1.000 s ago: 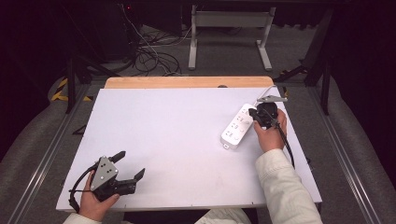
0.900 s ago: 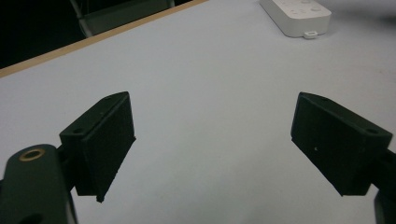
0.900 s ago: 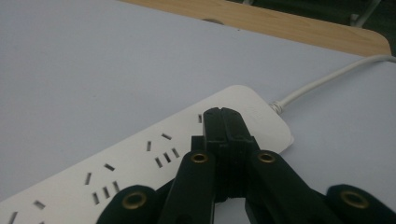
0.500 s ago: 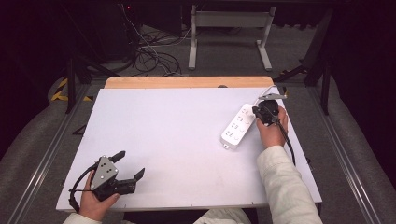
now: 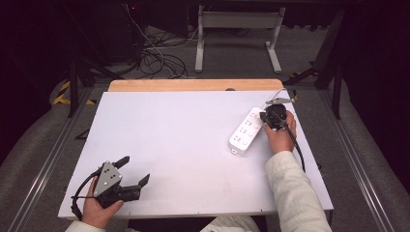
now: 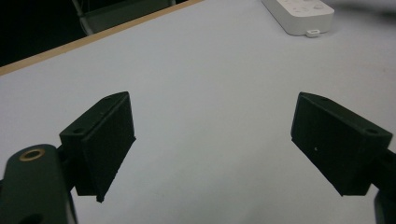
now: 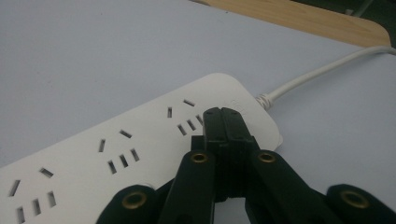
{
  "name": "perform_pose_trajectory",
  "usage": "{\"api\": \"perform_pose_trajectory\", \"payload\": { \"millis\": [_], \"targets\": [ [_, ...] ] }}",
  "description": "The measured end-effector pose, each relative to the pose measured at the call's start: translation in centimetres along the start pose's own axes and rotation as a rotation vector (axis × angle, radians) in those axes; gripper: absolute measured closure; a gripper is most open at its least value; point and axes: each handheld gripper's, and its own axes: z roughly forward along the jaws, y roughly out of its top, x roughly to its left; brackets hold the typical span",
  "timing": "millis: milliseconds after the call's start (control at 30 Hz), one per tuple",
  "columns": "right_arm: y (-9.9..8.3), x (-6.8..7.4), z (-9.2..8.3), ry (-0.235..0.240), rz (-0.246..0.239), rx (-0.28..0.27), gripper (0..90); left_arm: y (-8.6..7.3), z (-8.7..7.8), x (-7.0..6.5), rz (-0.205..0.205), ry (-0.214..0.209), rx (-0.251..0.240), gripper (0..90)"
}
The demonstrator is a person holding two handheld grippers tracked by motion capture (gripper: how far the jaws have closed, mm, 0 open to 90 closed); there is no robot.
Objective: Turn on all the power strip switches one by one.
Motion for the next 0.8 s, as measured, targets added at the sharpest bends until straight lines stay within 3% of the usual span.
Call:
{"api": "perform_pose_trajectory", "payload": {
  "millis": [300, 567, 800],
  "targets": [
    [-0.09, 0.09, 0.15, 0.008, 0.01, 0.0, 90.0, 0.0, 0.0, -0.01, 0.001, 0.0, 0.0, 13.8],
    [-0.02, 0.54, 0.13, -0.018, -0.02, 0.009, 90.0, 0.01, -0.04, -0.03, 0.005, 0.001, -0.001, 13.8],
    [0.05, 0.49, 0.18, -0.017, -0.007, 0.02, 90.0, 0.0, -0.02, -0.07, 0.001, -0.001, -0.003, 13.7]
  ]
}}
